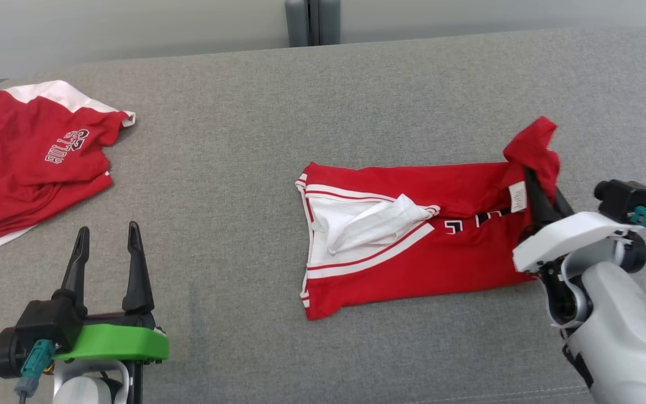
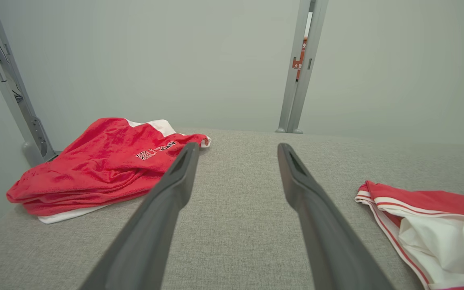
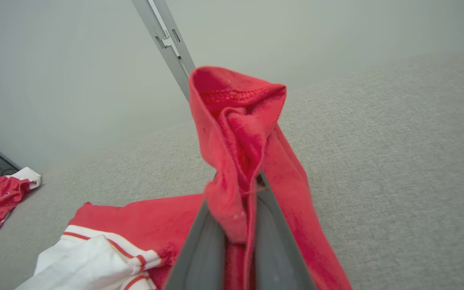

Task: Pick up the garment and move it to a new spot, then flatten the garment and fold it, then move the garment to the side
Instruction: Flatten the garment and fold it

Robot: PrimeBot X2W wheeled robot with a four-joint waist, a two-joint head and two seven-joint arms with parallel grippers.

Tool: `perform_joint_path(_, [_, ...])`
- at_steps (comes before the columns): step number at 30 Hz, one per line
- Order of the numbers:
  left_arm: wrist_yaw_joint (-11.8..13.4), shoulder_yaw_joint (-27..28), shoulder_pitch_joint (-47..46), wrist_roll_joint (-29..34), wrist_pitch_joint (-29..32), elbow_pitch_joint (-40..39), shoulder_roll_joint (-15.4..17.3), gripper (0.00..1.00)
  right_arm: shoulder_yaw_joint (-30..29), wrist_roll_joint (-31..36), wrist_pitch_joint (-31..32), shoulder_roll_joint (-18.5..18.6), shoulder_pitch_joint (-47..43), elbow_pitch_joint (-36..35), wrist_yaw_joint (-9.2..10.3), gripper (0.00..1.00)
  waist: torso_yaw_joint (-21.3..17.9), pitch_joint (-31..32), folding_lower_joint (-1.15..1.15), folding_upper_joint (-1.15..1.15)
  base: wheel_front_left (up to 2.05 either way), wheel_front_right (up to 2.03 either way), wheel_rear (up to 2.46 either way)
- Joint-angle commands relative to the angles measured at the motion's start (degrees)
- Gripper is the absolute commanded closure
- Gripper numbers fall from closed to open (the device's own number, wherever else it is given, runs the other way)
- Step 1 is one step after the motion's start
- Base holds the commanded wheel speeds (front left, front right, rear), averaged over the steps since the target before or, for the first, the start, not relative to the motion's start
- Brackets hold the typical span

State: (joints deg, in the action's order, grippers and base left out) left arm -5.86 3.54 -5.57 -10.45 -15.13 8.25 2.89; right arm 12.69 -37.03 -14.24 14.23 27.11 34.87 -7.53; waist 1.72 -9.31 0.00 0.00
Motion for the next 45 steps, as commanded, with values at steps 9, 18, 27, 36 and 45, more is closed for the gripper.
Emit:
perform_joint_path(9, [0.5,-1.1,0.1,-0.8,0.0,0.1,0.0,0.0,8.4,-0.8,3.0,-7.2,0.1,-5.1,0.09,1.0,2.6,-0.8,0.0,0.0,0.0,0.0,0.0])
perform_joint_path(18, [1.2,-3.2,-1.7,-1.6,0.0,0.6,0.0,0.0,14.6,-1.8,2.2,-11.0,3.3,-1.3,0.09,1.0,5.2,-2.6,0.0,0.0,0.0,0.0,0.0])
perform_joint_path(27, [1.7,-4.5,-2.6,-2.1,0.0,1.5,0.0,0.0,20.9,-7.0,0.1,-11.3,6.1,3.0,0.09,0.0,6.2,-3.3,0.0,0.0,0.0,0.0,0.0])
perform_joint_path(36, [1.9,-3.9,-1.9,-1.3,0.0,1.5,0.0,0.0,15.4,0.2,-1.0,-8.7,8.8,1.1,0.1,0.0,3.9,-1.9,0.0,0.0,0.0,0.0,0.0])
perform_joint_path(45, [1.3,-3.0,-1.2,-0.5,0.0,1.3,0.0,0.0,4.3,9.2,-0.9,-3.7,2.1,-8.8,0.09,0.0,1.7,-0.9,0.0,0.0,0.0,0.0,0.0])
